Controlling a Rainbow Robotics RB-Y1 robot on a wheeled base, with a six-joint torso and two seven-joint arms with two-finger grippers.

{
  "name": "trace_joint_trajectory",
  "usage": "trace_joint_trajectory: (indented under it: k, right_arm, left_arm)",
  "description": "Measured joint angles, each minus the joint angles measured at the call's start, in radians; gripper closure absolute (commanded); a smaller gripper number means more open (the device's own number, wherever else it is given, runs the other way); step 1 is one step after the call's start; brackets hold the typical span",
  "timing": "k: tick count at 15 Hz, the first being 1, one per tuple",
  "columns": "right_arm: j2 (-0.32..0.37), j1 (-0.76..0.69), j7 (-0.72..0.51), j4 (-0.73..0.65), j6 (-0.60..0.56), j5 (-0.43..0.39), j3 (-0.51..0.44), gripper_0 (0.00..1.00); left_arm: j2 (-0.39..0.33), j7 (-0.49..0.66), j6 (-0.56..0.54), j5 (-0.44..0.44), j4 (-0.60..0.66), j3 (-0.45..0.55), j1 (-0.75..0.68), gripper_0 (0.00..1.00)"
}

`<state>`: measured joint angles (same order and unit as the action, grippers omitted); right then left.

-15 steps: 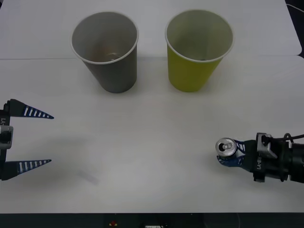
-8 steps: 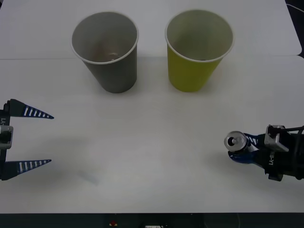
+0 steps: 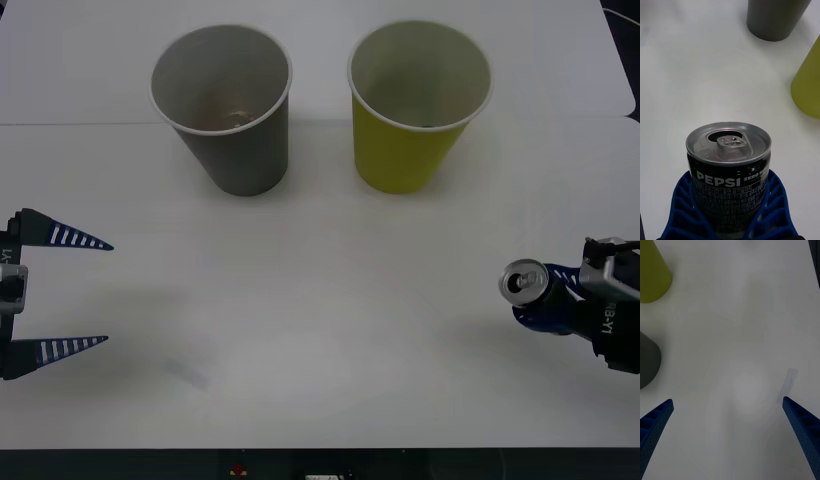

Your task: Put the can into the green bin and the plastic bottle into the gray bin

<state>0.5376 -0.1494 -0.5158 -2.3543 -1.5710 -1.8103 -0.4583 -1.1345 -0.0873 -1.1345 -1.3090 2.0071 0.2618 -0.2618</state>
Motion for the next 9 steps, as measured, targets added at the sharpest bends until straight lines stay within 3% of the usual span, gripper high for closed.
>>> trace_joint_trajectory:
  k: [9]
  right_arm:
    - [0.209, 0.078, -0.411, -0.187, 0.002, -0.002, 0.034, 1.00]
  left_arm:
    - [0.000, 0.000, 0.000, 0.000, 0.000, 0.000, 0.000, 0.00]
